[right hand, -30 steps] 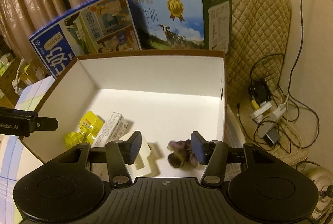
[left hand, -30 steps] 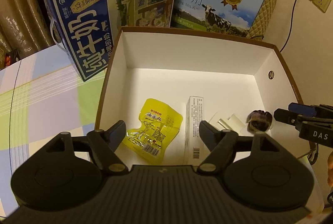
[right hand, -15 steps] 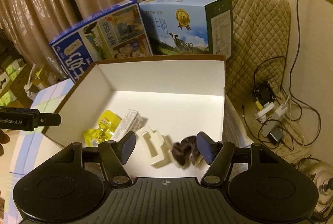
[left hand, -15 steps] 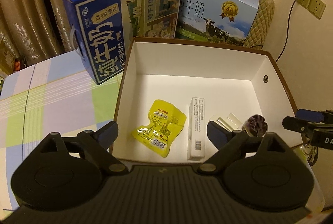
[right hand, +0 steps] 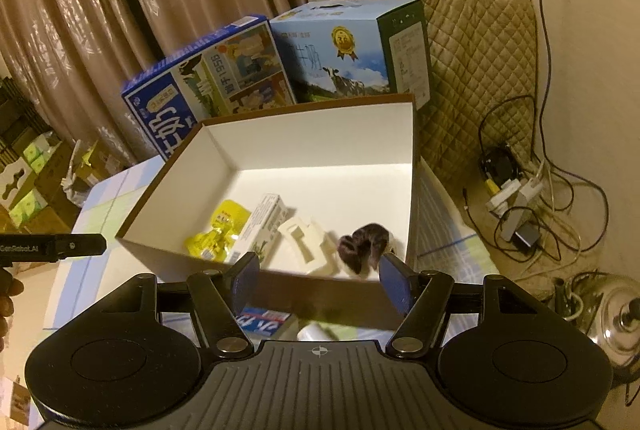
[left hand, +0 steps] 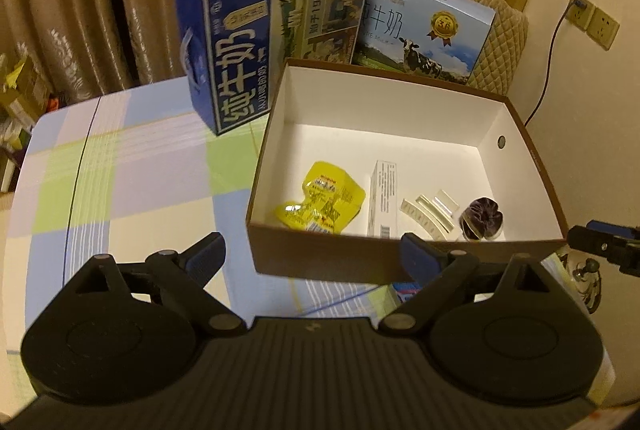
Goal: Organize objects
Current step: 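Withdraw both open tools from the box back over the table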
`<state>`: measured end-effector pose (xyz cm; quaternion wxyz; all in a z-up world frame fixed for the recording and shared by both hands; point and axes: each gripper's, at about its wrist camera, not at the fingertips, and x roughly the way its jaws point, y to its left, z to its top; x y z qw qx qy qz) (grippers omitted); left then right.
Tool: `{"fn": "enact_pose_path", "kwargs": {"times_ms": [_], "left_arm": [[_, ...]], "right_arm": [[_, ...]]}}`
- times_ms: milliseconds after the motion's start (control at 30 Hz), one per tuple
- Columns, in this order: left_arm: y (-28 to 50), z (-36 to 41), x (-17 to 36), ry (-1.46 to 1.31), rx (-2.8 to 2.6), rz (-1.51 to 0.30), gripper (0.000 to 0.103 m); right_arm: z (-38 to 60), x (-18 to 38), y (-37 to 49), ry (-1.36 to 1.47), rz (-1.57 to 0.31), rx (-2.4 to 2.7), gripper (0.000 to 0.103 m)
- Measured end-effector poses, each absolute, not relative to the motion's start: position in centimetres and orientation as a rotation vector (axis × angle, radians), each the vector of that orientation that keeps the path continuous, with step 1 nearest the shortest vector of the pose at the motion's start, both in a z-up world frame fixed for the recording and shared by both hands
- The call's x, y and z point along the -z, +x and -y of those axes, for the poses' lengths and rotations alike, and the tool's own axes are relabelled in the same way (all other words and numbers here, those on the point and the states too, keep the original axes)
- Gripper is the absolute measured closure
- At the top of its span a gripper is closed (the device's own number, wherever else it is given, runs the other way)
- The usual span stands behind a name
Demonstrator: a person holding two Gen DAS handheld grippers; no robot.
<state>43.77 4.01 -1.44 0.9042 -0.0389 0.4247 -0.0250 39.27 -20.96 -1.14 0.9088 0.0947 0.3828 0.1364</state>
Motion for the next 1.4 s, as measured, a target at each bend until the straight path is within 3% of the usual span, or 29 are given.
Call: {"fn": "enact_pose_path", "kwargs": {"times_ms": [800, 1400], "left_arm": [[34.5, -6.3, 5.2, -0.117, -0.006, -0.987, 0.011], [32.9, -4.7, 7.8, -0.086, 0.033, -1.056, 0.011]], "right_arm": [[20.9, 5.2, 31.5, 0.173, -0.931, -0.277, 0.039], [21.0, 8.1, 29.7, 0.144, -0.998, -0.268, 0.039]]}}
